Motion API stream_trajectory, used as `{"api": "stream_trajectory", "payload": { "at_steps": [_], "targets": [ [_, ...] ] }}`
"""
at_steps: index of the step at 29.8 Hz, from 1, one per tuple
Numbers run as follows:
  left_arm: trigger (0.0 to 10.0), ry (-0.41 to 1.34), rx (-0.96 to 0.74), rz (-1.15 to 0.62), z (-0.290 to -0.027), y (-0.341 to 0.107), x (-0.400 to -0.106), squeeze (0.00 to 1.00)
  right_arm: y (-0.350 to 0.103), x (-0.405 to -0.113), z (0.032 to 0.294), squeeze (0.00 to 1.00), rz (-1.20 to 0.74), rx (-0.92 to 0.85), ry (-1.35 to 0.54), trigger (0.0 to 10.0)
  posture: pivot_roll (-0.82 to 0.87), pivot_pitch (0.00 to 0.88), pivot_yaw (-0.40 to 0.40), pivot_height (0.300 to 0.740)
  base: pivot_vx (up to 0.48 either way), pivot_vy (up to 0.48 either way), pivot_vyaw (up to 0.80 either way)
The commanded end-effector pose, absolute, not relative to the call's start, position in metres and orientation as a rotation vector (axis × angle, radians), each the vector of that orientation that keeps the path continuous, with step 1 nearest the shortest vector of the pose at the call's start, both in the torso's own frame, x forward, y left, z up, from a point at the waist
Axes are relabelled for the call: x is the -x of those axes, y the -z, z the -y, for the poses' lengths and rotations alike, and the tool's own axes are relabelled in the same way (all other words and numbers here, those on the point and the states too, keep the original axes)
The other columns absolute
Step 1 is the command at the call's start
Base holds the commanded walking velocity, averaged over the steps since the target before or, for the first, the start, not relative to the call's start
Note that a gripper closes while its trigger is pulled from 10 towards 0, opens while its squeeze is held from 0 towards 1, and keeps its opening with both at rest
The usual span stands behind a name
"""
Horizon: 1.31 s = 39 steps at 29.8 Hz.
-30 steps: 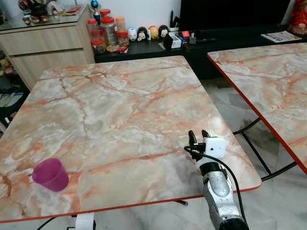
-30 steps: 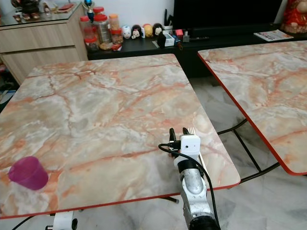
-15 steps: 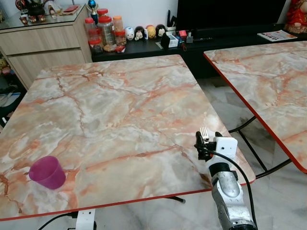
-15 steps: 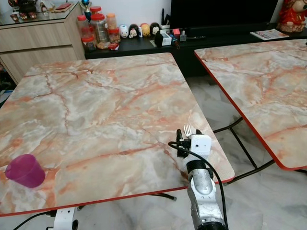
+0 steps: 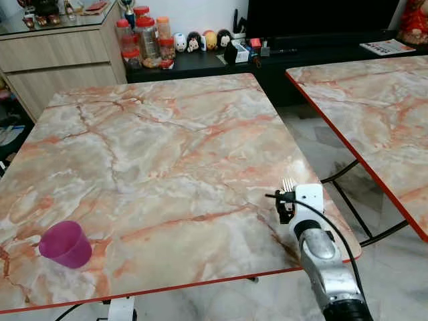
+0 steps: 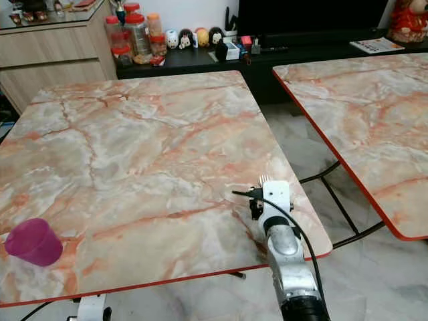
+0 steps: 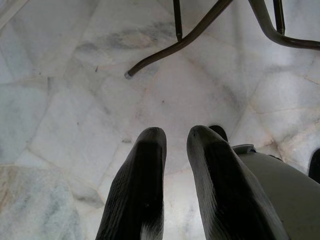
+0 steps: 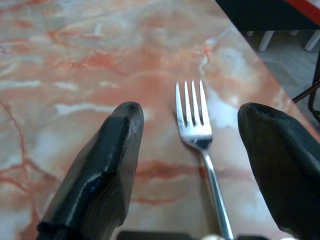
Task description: Setting the table
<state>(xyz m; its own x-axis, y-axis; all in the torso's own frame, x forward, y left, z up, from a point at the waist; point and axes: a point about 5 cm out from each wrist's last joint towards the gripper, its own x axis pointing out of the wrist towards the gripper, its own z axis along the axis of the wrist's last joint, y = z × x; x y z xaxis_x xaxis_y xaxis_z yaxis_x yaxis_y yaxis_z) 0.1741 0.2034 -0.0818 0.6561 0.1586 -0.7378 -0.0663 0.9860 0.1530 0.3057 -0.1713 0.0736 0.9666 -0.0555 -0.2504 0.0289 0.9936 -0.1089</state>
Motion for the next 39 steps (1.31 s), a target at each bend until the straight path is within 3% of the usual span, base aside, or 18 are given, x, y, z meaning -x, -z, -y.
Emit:
{"api": "stream_trajectory", "payload": {
  "at_steps": [1,29,39],
  "targets": [
    [10.0,-0.127,-0.128,-0.866,-0.207,0.084,-0.170,0.00,-0.082,-0.308,0.171,0.00,-0.244,0.104,0.045,10.0,0.01,0.008,0.037,0.740,0.000,0.000,0.00],
    [10.0,-0.138,-0.133,-0.860,-0.212,0.082,-0.172,0.00,-0.071,-0.300,0.194,0.00,-0.359,0.017,0.118,10.0,0.01,0.032,0.058,0.740,0.000,0.000,0.00],
    [10.0,-0.139,-0.135,-0.863,-0.212,0.082,-0.171,0.00,-0.060,-0.306,0.187,0.00,-0.393,-0.004,0.076,10.0,0.03,0.031,0.059,0.740,0.000,0.000,0.00]
  ]
}}
